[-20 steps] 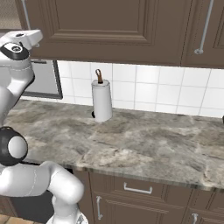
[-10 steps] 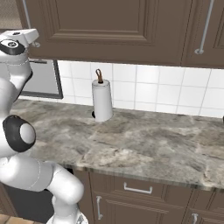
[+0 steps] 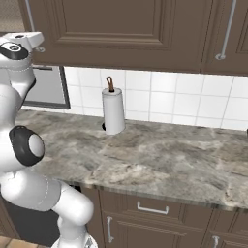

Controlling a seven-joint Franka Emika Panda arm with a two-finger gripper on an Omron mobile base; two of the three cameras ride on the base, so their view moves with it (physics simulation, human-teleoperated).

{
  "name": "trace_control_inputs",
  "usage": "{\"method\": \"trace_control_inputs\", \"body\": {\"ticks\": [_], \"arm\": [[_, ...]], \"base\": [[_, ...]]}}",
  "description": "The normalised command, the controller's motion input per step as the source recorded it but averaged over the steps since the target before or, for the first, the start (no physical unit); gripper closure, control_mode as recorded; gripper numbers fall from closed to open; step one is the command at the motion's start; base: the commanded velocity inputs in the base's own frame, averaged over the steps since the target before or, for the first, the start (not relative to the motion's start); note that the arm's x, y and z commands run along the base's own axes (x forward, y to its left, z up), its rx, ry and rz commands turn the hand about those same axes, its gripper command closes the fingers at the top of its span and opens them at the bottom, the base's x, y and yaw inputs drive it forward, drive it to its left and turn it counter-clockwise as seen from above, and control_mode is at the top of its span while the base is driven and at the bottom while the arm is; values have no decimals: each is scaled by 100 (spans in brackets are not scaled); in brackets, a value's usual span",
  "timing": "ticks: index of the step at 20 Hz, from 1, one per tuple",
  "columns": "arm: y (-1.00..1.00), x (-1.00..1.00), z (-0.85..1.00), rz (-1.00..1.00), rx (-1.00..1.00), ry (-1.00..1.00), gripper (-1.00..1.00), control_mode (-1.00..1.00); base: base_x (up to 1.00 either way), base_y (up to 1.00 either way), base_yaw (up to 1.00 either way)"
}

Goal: Open the cabinet and move the ladle to the pot. Then close the cabinet.

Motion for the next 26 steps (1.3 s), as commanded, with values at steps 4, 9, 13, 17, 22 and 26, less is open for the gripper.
{"method": "trace_control_inputs", "body": {"ticks": [4, 9, 13, 17, 22, 26], "arm": [[-91, 22, 0, 0, 10, 0, 100, -100], [-85, 18, 0, 0, 9, 2, 100, -100], [-88, 2, 0, -2, 6, 0, 100, -100], [-78, -40, 0, -6, 1, 0, 100, -100], [-75, -90, 2, -9, 0, -6, 100, -100], [-85, -100, 6, -10, 0, -6, 100, -100]], "base": [[0, 0, 0], [0, 0, 0], [0, 0, 0], [0, 0, 0], [0, 0, 0], [0, 0, 0]]}}
